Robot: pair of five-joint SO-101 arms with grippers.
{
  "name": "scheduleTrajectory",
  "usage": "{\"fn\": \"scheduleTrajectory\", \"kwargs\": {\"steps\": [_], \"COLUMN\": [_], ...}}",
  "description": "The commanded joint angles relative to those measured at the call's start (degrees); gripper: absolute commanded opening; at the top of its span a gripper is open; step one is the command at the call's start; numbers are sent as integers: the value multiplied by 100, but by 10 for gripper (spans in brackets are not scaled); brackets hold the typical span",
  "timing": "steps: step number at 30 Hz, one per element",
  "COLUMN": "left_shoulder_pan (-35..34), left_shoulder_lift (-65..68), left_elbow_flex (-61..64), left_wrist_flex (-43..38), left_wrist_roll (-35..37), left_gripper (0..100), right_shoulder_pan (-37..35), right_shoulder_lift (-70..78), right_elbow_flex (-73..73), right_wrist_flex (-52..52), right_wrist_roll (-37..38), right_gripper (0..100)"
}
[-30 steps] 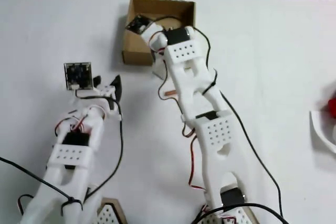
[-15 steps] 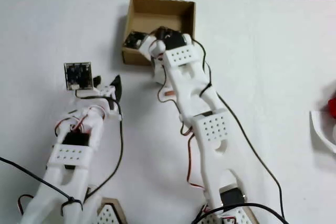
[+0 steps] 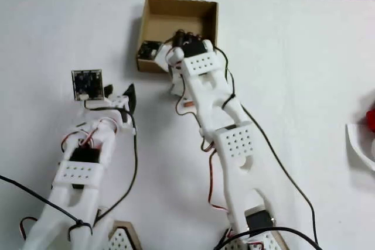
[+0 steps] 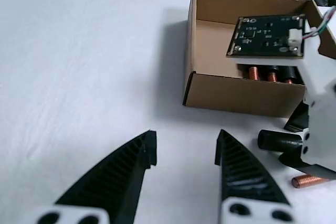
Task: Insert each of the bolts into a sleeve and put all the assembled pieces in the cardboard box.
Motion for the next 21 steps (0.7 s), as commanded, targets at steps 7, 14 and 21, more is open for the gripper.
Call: {"fn": "scheduleTrajectory", "kwargs": {"steps": [7, 14, 21], "left_shoulder_pan": [-53, -53, -53], "left_shoulder_lift": [-176, -176, -176], "left_elbow_flex": [-48, -48, -48], "left_wrist_flex": [-88, -88, -88], "left_wrist_roll": [-9, -9, -9], "left_gripper": [203, 203, 203], "right_shoulder_pan": [-136, -224, -382], "right_shoulder_lift": [22, 22, 57], "right_elbow_flex": [-325, -527, -492], "right_wrist_flex": [22, 22, 22], "right_wrist_roll": [18, 18, 18], "right_gripper": [176, 176, 176]}}
